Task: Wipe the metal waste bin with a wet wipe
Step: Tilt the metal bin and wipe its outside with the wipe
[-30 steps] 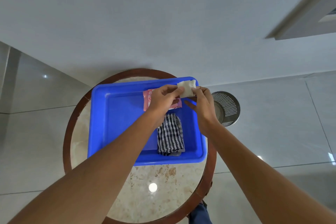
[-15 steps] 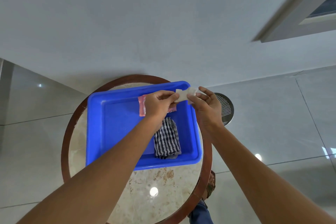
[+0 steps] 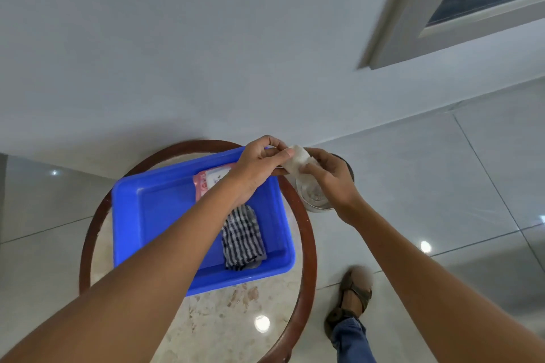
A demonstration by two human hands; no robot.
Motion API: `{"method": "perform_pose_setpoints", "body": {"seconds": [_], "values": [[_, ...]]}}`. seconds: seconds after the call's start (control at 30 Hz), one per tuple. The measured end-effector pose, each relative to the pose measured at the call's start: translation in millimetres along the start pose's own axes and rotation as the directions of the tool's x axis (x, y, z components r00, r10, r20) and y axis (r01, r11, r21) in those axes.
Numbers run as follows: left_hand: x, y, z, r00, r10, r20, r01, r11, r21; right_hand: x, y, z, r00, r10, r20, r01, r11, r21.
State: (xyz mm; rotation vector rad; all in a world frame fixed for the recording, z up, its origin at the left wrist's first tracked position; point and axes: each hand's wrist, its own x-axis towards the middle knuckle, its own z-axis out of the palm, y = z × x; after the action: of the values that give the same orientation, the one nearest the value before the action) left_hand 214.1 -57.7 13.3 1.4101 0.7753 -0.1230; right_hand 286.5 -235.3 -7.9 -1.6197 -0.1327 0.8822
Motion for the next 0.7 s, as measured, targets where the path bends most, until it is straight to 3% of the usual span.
{"method": "perform_pose_setpoints", "body": {"seconds": [0.13,0.27,0.43,0.57,0.7], "values": [[22.6,-4.8,37.1,1.0,-0.022,-0.006,0.022,0.999,0.035,3.0,24.6,-52.0,0.996,0.072,0.044,-0.074,0.996,0.045],[53.9,-26.4,89.1,0.998,-0.055,-0.04,0.059,0.994,0.091,8.7,57.0,-109.6,0.994,0.1,0.031,-0.105,0.969,0.225],[96.4,-76.4,157.4,0.995,-0.081,-0.064,0.095,0.957,0.275,21.2,117.5,-185.5,0.947,0.197,-0.254,-0.114,0.945,0.307],[128.8,-134.7,191.9,0.993,-0.062,-0.103,0.108,0.838,0.534,27.0,184.6,-238.8,0.855,0.292,-0.429,-0.229,0.954,0.193],[152.0,-186.7,206.7,0.992,-0.051,-0.119,0.12,0.709,0.695,33.6,248.1,-269.9,0.775,0.36,-0.519,-0.303,0.933,0.195]]}}
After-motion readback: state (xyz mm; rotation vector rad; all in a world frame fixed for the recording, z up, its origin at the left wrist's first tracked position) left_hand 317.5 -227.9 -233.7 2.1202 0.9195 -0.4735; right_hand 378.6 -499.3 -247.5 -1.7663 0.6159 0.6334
